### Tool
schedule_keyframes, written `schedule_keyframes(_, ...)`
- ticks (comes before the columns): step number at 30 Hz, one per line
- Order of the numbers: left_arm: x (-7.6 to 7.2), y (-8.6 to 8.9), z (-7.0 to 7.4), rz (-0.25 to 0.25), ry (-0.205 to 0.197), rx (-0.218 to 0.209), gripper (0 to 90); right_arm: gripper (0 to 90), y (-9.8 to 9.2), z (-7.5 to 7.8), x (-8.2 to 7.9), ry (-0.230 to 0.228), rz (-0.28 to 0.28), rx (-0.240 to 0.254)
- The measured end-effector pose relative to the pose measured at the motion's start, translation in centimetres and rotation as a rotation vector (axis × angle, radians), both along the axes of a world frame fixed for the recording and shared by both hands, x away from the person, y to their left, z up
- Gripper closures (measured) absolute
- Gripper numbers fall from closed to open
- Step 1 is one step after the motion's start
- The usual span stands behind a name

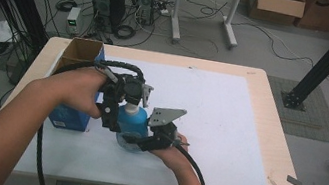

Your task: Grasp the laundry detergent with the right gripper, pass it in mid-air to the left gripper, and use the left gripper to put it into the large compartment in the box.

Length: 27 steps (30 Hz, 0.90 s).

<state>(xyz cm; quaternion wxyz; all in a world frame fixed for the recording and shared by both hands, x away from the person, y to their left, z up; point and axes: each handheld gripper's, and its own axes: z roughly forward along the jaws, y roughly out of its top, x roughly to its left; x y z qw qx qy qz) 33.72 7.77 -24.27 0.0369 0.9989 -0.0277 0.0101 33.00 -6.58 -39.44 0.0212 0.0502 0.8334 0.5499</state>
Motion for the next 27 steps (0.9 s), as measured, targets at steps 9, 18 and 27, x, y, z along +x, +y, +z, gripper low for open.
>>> schedule_keyframes(9, -0.6, -0.3, -0.6, -0.01, -0.011, -0.005, 0.1, 44.8, 1.4, 0.1, -0.2, -0.017, 0.01, 0.002)
schedule_keyframes(18, -0.9, -0.2, -0.8, -0.012, -0.04, 0.007, 0.3, 45.1, 2.0, 0.3, -0.3, -0.038, 0.023, 0.017)
schedule_keyframes(27, -0.8, -0.2, -1.1, -0.005, -0.035, 0.026, 4.0, 45.5, 1.9, 0.4, -0.4, -0.022, 0.019, 0.019)
